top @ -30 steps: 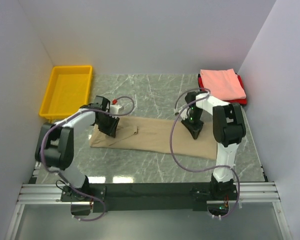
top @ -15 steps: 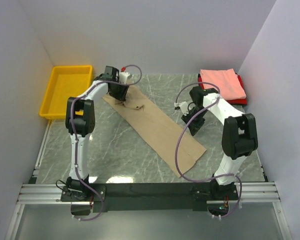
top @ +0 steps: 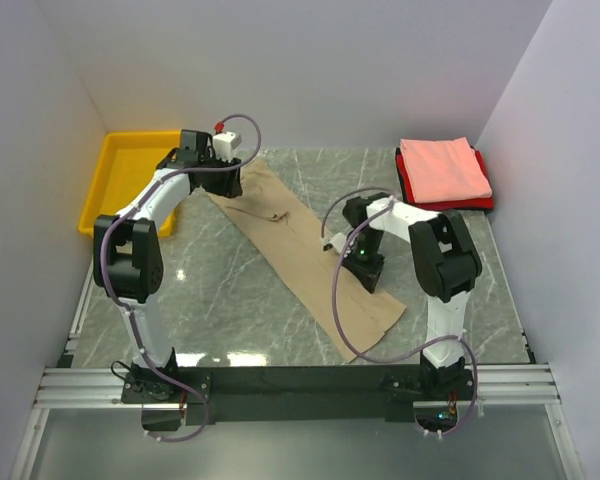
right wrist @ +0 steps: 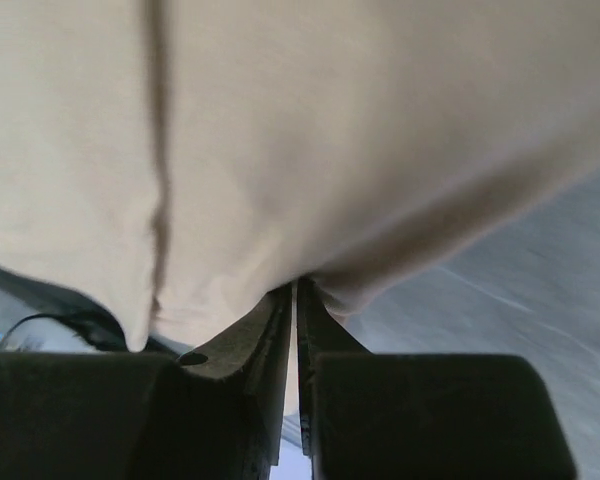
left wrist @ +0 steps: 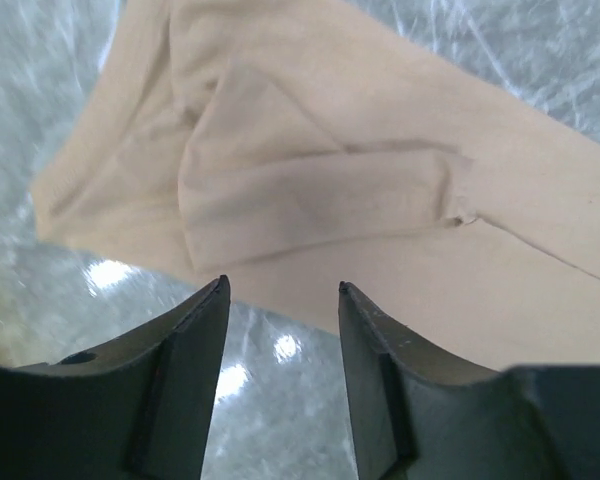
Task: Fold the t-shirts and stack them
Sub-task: Fold the tshirt
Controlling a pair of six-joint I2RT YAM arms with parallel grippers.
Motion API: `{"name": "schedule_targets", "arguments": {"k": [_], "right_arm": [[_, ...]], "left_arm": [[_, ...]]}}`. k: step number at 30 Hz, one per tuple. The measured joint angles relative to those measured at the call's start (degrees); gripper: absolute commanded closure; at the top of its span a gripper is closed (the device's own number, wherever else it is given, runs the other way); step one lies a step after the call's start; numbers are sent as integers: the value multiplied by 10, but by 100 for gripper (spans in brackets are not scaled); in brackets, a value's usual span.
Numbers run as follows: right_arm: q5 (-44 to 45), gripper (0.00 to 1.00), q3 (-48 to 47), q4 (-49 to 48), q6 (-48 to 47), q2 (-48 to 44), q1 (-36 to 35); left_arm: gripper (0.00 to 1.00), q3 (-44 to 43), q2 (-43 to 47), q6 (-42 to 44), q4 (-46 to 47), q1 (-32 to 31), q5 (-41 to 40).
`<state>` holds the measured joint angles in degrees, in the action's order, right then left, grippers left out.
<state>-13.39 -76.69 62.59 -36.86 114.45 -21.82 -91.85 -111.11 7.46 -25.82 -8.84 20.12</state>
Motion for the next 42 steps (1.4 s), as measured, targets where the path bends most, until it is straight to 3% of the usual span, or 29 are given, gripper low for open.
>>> {"name": "schedule_targets", "arguments": {"k": [8,12,16,24,27,28,29,36,42], "right_arm": [[-134,82,7,25,16,18,-130],[-199,66,4,26,29,20,-167],[-226,58,-3,28,31,13,-127],[-224,58,-11,25,25,-47,1],[-213,59,-11,21,24,-59,16],[-210,59,-11,19,24,-61,16],[-208,59,-11,16,25,-62,14],[-202,60,-39,4,29,-63,11],[-186,65,1,-63,11,-125,-10]], "left_arm": [[52,33,-26,-64,3,0,0],[54,-1,-79,-73,-6,-11,0],[58,-55,-147,-75,-15,-29,-5],[57,-276,-292,-77,-52,-46,-5],[48,-397,-362,-65,-67,-51,-12],[37,-429,-381,-61,-68,-53,-13],[33,-445,-389,-58,-62,-54,-15],[28,-365,-359,-21,30,-59,-24],[24,-187,-223,-11,103,-47,23]]}}
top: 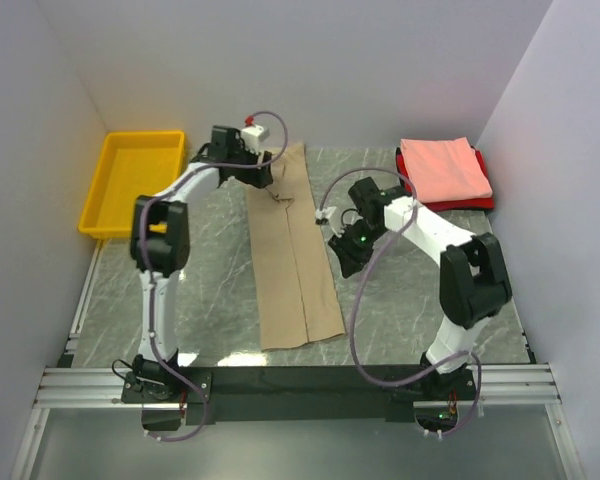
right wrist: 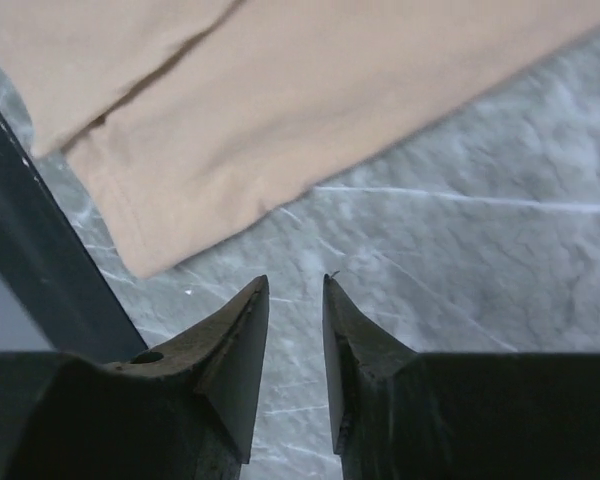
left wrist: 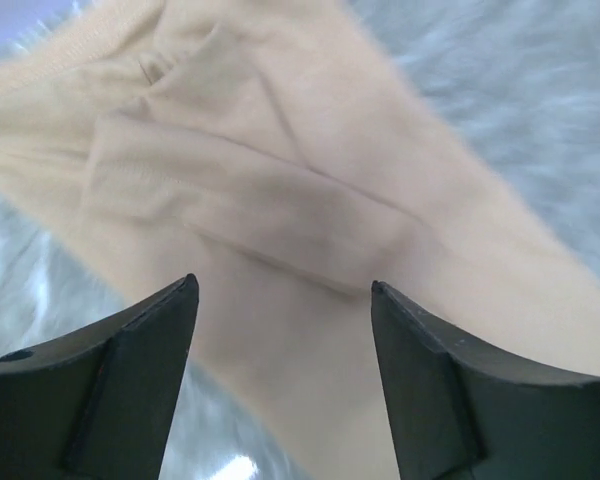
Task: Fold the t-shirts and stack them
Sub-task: Fold the tshirt
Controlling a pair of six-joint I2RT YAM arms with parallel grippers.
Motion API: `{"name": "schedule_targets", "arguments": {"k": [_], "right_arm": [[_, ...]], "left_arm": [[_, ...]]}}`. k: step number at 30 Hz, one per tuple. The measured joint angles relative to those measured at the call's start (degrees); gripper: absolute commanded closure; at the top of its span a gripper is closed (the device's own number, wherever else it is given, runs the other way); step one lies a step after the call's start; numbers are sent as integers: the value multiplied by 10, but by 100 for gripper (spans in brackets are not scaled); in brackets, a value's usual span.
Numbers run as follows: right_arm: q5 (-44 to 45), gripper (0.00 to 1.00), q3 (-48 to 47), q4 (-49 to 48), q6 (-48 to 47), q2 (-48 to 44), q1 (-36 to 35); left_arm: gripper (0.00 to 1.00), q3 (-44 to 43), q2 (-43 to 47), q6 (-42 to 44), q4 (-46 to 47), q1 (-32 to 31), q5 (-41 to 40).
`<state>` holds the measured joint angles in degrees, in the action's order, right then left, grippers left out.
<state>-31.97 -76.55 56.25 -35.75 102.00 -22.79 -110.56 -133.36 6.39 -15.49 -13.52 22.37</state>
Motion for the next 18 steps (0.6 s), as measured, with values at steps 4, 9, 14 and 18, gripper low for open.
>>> {"name": "schedule_targets", "arguments": {"k": [4,9,14,18], "right_arm": [[27,69,48,-29,-17,-51,-73],[41,73,75,-66,-7,-12,-143],[54,75,115,-88,25,30,-163],[49,74,111,-102,65,35,-195]], "left_arm": [[21,147,179,0,42,23,58],[21,276,405,20,61,50,107],[23,449,583,57,47,69,147],[25,582,688,75,-12,87,169]]}}
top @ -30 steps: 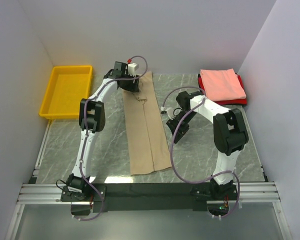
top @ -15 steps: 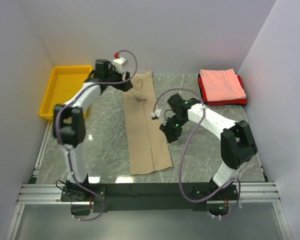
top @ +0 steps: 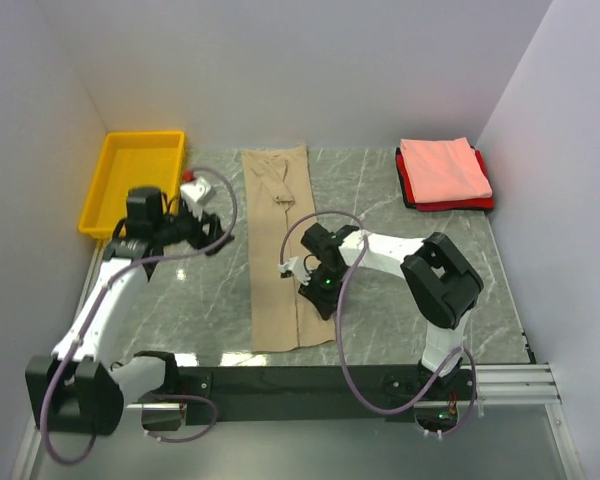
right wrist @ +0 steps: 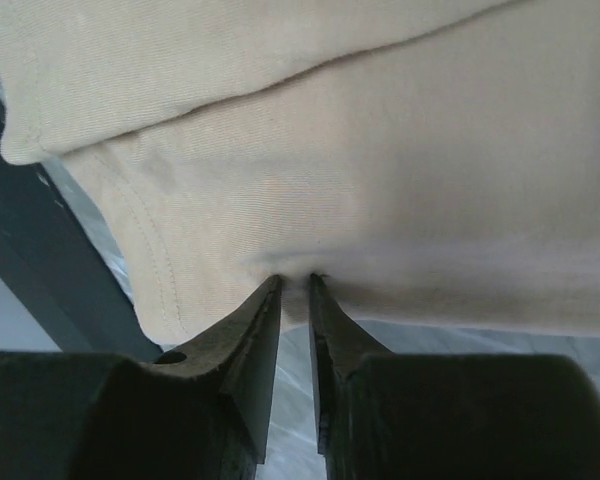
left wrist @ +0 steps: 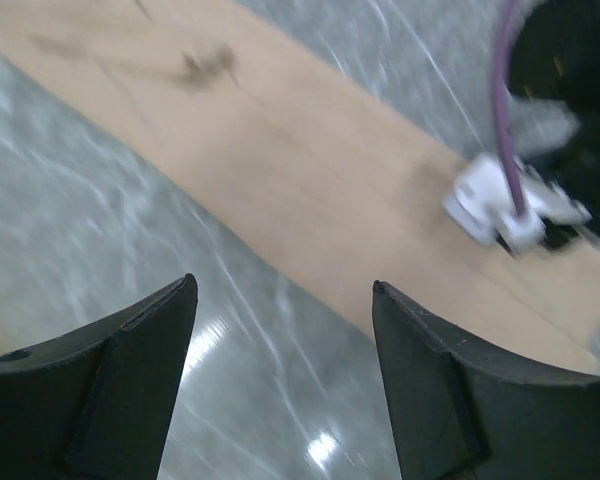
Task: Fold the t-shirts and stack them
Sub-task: Fold the tshirt
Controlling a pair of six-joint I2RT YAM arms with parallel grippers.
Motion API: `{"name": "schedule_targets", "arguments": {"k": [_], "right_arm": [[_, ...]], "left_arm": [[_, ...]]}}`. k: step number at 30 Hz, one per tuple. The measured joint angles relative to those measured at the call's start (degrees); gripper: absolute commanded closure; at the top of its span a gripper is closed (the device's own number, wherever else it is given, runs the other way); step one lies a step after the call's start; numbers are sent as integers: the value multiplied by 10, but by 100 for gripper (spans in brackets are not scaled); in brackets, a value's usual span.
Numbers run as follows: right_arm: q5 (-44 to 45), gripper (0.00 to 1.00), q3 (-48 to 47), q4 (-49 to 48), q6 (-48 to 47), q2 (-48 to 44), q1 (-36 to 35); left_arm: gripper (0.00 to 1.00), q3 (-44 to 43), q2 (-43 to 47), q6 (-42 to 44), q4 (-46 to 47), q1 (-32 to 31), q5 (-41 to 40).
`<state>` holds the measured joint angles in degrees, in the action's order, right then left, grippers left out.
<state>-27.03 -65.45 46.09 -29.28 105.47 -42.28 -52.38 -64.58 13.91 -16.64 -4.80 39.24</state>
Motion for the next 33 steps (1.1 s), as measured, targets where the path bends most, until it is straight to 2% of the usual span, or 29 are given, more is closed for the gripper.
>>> {"name": "schedule_targets", "arguments": {"k": [4,5,7,8,10,13,16,19,23,27,33], "right_arm": [[-11,62,-4,-13,33,2,-20],[-10,57,-4,-15,38,-3,-22],[-1,53,14,-33,37,-28,-25],[4,47,30,-40,32,-55,-25],[15,40,79,-55,16,-139,-27],[39,40,152,-77,-20,-306,-45],[61,40,235,-135,-68,-437,-103],[78,40,307,-183,-110,-480,-160],[116,40,370,-227,-156,-450,-202],[136,43,384,-257,-193,-436,-226],[154,47,384,-307,-222,-408,-236]], "left_arm": [[27,68,106,46,-94,10,26],[28,77,136,71,-120,10,33],[29,85,183,132,-176,10,44],[30,89,204,175,-206,10,50],[31,101,235,261,-269,10,60],[32,143,251,407,-351,9,71],[34,191,246,509,-392,-1,75],[35,233,242,561,-383,-45,69],[36,273,243,556,-317,-164,43],[39,291,235,522,-240,-263,17],[43,301,198,482,-155,-355,-18]]}}
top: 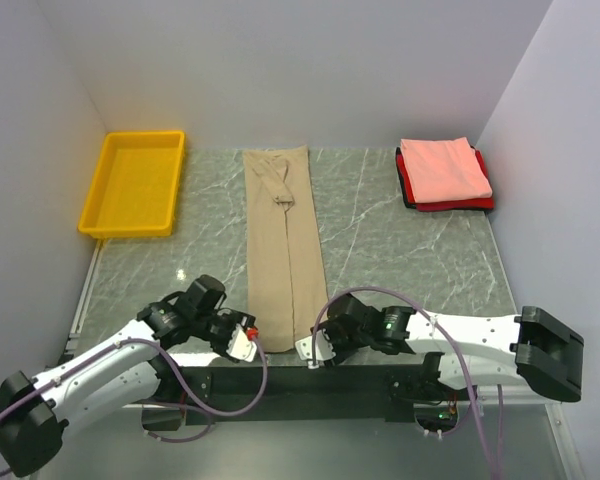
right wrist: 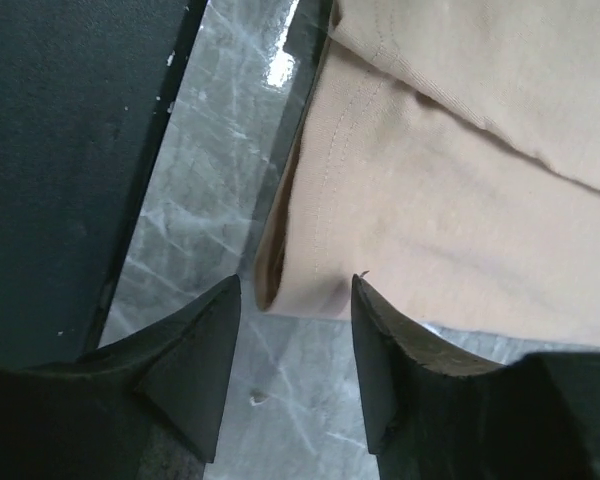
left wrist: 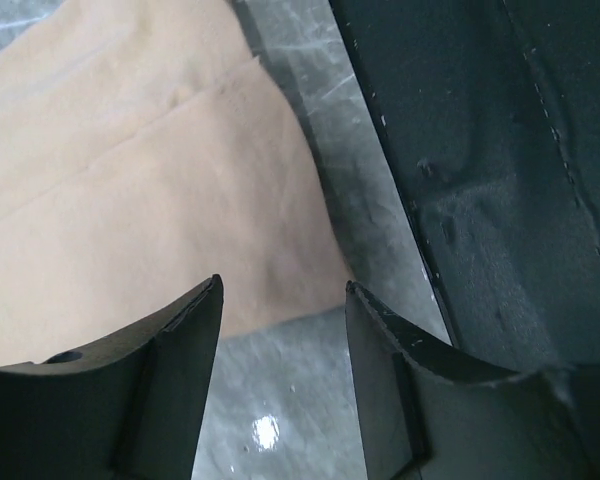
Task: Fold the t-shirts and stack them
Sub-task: Fold the tshirt
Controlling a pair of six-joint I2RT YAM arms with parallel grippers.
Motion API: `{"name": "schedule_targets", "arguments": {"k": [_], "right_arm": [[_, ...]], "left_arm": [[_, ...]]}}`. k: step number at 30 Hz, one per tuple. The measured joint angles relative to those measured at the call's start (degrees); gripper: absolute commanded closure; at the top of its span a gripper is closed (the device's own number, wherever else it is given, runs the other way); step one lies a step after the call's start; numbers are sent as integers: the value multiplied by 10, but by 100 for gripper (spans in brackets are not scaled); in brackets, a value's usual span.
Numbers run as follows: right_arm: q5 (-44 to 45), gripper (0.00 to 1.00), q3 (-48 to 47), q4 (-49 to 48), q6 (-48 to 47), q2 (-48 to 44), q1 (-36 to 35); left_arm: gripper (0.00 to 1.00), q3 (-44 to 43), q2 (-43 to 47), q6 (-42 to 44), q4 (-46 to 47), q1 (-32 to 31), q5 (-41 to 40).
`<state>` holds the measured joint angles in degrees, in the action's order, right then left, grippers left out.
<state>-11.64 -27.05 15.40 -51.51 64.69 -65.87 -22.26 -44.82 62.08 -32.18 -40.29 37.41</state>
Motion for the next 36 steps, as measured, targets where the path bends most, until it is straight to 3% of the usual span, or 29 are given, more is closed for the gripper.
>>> {"name": "schedule_targets", "arguments": {"k": [6,11,12,20,23,24,26,36], "right_arm": [[2,71,2,-13,-22,13,0],[3,82,11,-20,-30,20,0],[3,85,12,-20,-31,23,0],[6,96,12,-26,-30,31,0],[7,100,12,-27,-30,32,0],[7,100,12,-27,-28,32,0],[8,100,12,-27,-25,32,0],[10,100,-2,7,-7,-18,39]], "left_arm": [[43,15,-31,-14,51,-56,-26],[46,20,-51,-14,70,-79,-41],[50,23,-53,-14,75,-83,-45],[65,25,-104,-13,93,-96,-72],[77,23,-118,-11,104,-97,-73],[89,22,-122,-11,106,-97,-73],[98,21,-125,-9,108,-97,-76],[99,-17,-57,-38,41,-87,-69]]}}
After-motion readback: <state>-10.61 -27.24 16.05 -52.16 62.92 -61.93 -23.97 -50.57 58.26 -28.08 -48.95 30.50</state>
